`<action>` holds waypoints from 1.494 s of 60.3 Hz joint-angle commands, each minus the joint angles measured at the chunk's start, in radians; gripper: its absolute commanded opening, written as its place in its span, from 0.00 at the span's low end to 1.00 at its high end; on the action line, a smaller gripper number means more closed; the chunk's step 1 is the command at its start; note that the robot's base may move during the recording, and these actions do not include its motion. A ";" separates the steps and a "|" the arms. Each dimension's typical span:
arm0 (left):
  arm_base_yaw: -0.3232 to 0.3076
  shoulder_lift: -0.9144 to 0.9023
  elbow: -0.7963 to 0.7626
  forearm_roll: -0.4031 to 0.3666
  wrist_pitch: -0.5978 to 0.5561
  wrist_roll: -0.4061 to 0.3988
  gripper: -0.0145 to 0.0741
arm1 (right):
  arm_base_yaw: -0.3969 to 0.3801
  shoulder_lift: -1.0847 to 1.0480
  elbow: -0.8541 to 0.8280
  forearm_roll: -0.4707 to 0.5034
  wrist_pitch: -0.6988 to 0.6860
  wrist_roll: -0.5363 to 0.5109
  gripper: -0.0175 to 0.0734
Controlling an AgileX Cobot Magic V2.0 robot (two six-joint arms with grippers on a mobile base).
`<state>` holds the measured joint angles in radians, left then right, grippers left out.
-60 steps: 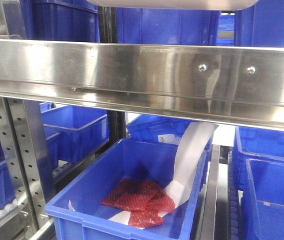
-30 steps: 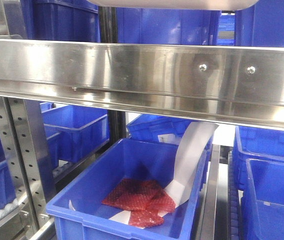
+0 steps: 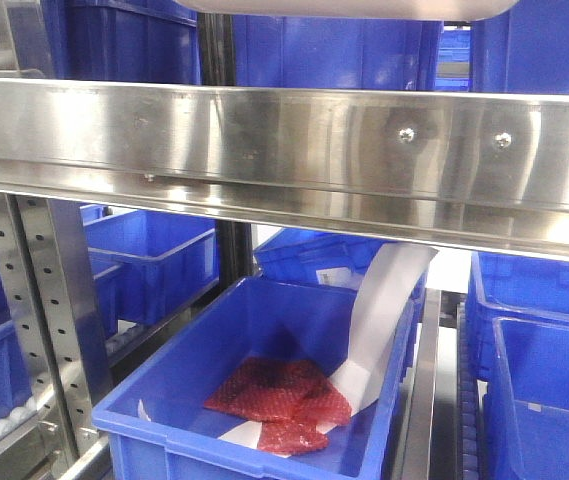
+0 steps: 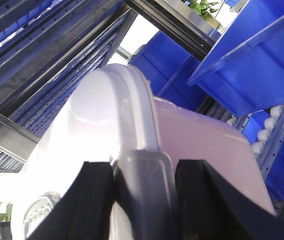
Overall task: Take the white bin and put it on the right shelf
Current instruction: 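Lower the bin with both grippers onto the upper roller shelf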
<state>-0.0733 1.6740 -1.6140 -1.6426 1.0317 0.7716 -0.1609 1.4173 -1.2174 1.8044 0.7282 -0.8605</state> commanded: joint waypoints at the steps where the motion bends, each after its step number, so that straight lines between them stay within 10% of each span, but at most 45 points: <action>1: -0.058 -0.051 -0.037 -0.081 0.262 0.023 0.02 | 0.042 -0.042 -0.032 0.053 0.217 -0.012 0.29; 61: 0.005 0.024 -0.062 0.009 0.002 0.029 0.03 | 0.191 0.101 -0.034 0.095 0.153 -0.042 0.35; 77: 0.017 0.061 -0.062 0.041 -0.014 0.051 0.49 | 0.191 0.115 -0.040 0.093 0.160 -0.053 0.86; 90: 0.035 0.061 -0.062 0.053 -0.097 0.059 0.80 | 0.190 0.115 -0.094 0.037 0.105 -0.075 0.86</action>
<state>-0.0235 1.7876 -1.6392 -1.5034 0.8736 0.8188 0.0072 1.5876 -1.2444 1.7658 0.7126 -0.9232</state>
